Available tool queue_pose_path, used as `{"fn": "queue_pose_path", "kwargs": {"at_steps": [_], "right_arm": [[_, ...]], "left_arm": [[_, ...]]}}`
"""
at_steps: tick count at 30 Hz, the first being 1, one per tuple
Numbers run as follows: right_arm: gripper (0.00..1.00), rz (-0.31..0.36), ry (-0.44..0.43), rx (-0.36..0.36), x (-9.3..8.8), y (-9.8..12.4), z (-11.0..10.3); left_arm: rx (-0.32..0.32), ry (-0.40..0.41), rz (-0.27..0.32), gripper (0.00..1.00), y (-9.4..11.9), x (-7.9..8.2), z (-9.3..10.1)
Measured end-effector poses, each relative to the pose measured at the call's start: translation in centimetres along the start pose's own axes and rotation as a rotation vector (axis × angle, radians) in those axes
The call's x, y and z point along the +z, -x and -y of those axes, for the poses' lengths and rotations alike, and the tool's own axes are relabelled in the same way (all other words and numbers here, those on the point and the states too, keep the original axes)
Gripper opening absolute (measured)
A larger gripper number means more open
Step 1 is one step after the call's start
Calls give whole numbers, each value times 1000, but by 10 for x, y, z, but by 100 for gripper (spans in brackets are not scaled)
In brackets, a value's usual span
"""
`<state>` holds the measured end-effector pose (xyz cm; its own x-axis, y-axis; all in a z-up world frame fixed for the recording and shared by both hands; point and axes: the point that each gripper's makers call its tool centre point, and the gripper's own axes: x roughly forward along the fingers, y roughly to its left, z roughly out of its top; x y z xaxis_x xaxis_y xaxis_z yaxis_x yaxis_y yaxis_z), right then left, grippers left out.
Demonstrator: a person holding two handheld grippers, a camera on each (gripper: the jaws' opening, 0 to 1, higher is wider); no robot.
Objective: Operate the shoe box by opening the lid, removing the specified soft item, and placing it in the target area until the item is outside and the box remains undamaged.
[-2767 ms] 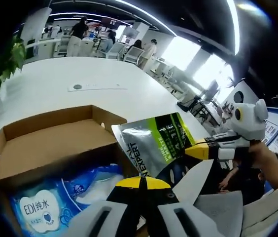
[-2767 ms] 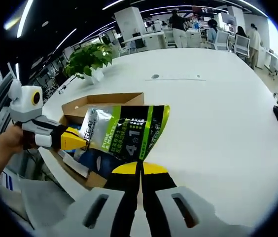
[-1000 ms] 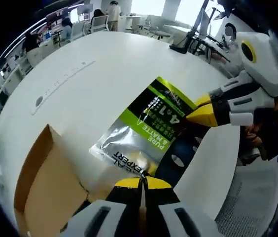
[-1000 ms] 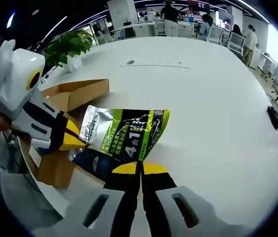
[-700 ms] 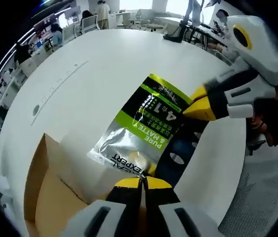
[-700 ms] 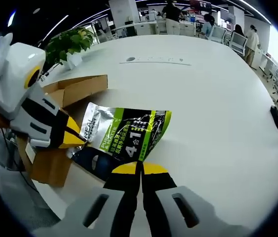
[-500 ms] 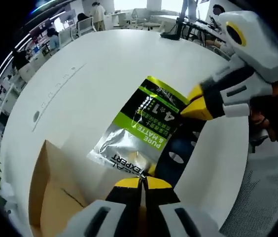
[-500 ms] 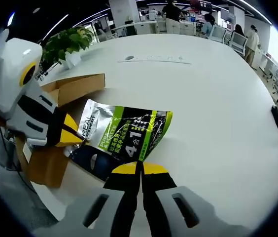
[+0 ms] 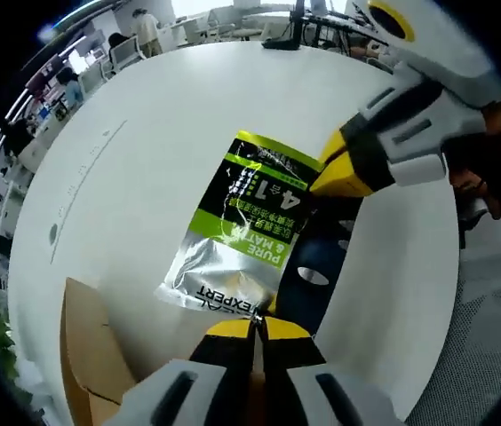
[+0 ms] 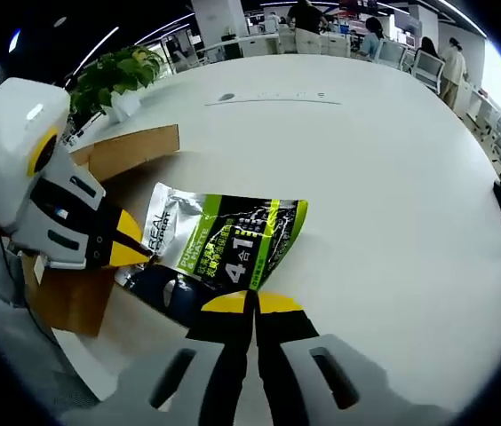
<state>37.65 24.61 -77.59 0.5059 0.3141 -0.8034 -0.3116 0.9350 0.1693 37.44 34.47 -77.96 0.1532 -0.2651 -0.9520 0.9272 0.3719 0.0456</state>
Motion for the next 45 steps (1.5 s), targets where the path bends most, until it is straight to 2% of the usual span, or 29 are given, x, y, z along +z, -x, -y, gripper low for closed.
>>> {"fn": "queue_pose_path", "kwargs": {"at_steps": [5, 14, 26, 32, 37, 45], "right_arm": [[1, -12, 13, 3, -4, -4, 0], [4, -21, 52, -12, -7, -6, 5], [5, -24, 93, -28, -8, -8, 10], [5, -22, 101, -33, -6, -9, 12], [6, -20, 104, -36, -6, -9, 12], [10, -4, 156, -64, -4, -1, 17]], "left_arm": [[2, -60, -31, 2, -6, -7, 2], [20, -120, -25, 5, -4, -4, 1], [74, -215, -53, 11, 8, -10, -2], [87, -215, -9, 15, 22, -1, 0], [78, -183, 35, 16, 34, 4, 0], [71, -145, 98, 17, 49, 9, 5]]}}
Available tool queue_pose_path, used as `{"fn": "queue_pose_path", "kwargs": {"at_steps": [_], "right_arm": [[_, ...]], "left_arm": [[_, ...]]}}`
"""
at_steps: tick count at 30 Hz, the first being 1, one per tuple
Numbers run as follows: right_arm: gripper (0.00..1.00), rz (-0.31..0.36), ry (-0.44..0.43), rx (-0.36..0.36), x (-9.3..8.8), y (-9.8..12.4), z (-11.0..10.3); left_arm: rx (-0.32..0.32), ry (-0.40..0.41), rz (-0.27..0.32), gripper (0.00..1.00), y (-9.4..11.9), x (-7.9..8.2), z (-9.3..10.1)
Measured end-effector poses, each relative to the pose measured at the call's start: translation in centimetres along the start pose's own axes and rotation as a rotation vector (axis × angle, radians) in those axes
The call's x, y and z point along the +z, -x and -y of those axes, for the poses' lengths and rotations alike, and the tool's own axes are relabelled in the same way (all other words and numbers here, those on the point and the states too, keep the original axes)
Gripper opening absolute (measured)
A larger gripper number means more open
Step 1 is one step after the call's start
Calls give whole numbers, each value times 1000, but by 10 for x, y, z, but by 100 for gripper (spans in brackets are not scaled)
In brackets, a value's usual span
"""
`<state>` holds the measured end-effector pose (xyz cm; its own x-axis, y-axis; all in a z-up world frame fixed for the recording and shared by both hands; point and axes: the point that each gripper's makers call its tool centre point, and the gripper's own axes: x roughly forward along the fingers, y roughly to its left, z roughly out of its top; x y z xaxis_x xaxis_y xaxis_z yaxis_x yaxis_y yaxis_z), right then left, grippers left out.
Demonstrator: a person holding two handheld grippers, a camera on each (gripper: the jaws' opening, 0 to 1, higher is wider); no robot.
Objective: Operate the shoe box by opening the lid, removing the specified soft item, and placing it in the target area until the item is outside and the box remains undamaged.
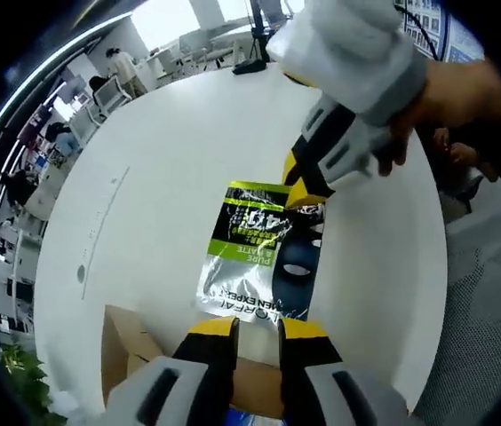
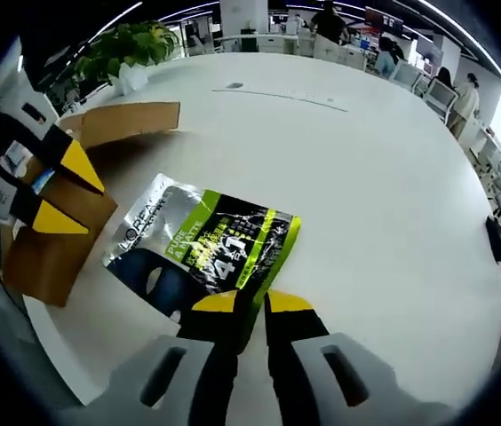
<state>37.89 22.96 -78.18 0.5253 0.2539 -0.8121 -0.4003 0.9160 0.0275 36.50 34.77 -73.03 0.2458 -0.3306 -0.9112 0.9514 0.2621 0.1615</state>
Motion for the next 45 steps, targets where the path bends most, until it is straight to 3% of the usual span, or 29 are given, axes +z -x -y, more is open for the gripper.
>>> {"fn": "queue_pose_path", "kwargs": {"at_steps": [9, 21, 28, 35, 45], "right_arm": [[16, 35, 13, -8, 7, 21, 0], [26, 105, 29, 1, 19, 58, -18], [30, 134, 39, 12, 28, 80, -32], [32, 144, 43, 30, 32, 95, -46], [36, 185, 94, 62, 52, 118, -75]], "left_arm": [[4, 58, 72, 20, 22, 3, 0], [-14, 218, 187, 24, 53, -4, 0], [9, 289, 249, 27, 77, -16, -6], [31, 327, 270, 27, 92, -34, -5], [70, 398, 316, 29, 117, -62, -11]]}}
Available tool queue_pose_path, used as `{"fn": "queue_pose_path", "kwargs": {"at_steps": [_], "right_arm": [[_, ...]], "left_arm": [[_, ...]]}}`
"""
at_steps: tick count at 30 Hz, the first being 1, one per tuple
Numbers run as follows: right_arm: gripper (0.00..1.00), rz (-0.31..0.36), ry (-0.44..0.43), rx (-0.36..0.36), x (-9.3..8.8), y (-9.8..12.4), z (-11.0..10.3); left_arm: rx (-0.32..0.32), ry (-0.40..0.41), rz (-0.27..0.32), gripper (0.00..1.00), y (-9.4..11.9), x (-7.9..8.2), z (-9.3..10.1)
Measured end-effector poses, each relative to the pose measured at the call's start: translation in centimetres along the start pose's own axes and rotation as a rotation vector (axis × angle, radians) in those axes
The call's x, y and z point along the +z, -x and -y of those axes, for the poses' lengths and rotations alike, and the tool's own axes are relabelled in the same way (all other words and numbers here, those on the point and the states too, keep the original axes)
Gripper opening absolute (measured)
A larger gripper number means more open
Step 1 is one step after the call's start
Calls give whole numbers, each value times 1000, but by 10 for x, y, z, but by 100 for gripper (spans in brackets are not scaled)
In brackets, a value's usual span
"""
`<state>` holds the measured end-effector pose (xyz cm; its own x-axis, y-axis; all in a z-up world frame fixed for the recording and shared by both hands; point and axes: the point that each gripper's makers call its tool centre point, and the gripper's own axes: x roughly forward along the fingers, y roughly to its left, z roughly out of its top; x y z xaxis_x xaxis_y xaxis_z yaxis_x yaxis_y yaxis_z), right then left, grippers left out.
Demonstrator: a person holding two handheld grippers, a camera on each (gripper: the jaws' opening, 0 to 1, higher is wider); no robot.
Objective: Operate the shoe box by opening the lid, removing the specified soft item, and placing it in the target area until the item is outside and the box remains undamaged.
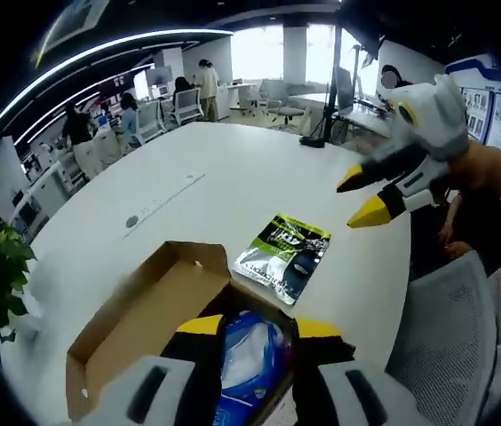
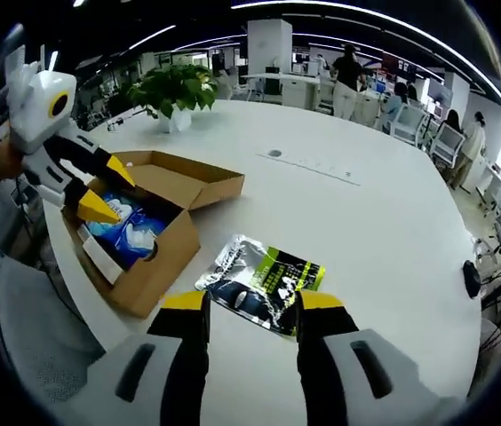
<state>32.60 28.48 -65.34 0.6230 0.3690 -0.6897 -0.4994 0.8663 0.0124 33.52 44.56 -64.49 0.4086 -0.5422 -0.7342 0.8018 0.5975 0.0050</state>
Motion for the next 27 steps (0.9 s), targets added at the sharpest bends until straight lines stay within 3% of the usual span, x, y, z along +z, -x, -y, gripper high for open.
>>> {"fn": "queue_pose_path", "kwargs": {"at_steps": [9, 16, 27], "right_arm": [[41, 47, 76, 82, 19, 1, -38], [41, 44, 110, 137, 23, -4, -61], [42, 48, 176, 210, 32, -12, -88]], "left_arm": [[69, 86, 56, 34, 35, -20, -19], [139, 165, 101, 36, 65, -41, -30], [218, 227, 126, 39, 89, -65, -41]]}}
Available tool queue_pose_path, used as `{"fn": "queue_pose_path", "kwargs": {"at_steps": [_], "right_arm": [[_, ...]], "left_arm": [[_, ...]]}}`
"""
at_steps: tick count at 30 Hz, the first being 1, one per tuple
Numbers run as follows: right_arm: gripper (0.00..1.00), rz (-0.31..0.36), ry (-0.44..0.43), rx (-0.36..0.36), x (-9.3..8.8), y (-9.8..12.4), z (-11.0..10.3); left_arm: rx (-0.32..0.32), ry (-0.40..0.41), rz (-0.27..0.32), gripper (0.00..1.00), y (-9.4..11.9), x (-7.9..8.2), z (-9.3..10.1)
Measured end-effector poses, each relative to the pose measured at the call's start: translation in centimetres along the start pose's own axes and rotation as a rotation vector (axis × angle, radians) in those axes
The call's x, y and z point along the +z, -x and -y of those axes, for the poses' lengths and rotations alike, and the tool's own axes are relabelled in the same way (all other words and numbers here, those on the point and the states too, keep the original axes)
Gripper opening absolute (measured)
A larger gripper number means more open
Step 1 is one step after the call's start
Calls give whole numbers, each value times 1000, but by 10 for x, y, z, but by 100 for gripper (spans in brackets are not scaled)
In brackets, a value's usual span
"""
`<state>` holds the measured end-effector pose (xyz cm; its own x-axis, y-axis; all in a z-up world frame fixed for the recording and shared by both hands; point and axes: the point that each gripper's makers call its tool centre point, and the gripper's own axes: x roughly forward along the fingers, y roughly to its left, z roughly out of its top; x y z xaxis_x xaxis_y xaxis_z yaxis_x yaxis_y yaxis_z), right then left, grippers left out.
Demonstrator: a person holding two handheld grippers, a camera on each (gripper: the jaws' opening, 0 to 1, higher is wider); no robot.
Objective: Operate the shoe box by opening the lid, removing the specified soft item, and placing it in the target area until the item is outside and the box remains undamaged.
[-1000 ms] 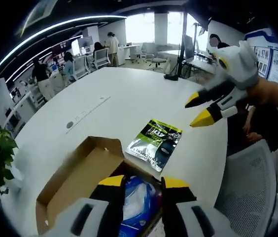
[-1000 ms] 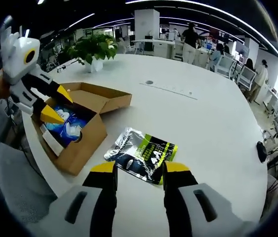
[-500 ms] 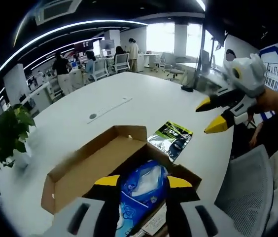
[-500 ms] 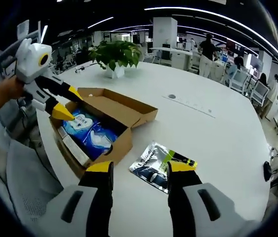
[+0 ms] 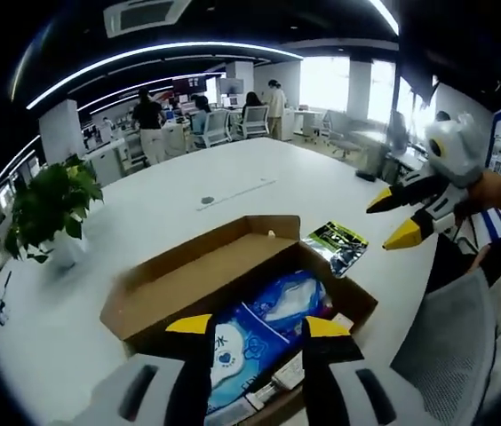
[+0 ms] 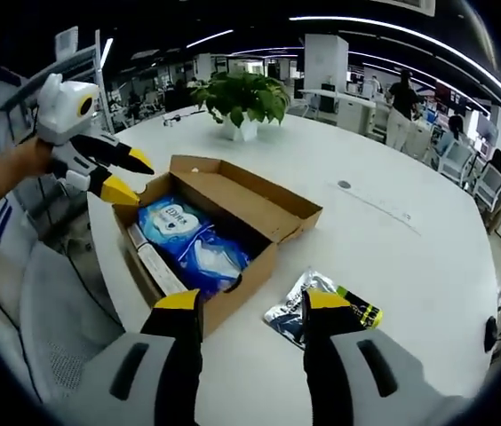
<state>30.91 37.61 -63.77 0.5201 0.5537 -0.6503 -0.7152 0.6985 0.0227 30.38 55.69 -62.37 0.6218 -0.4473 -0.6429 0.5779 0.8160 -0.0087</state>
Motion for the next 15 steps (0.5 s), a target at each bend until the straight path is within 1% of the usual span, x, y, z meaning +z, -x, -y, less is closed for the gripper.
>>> {"fn": "queue_pose_path", "kwargs": {"at_steps": [5, 7, 10, 12, 15], "right_arm": [[42, -11, 49, 36, 6, -10, -10], [42, -14, 60, 46, 8, -16, -13], [43, -17, 66, 64, 12, -23, -17], [43, -7, 67, 78, 17, -27, -20], [44, 0, 66, 95, 23, -34, -25]], "left_arm": [[39, 39, 0, 40, 9, -10, -12], [66, 52, 1, 40, 12, -15, -19], [91, 88, 5, 40, 18, -21, -29], [109, 107, 3, 40, 22, -26, -35], [127, 134, -5, 40, 26, -37, -43]]}}
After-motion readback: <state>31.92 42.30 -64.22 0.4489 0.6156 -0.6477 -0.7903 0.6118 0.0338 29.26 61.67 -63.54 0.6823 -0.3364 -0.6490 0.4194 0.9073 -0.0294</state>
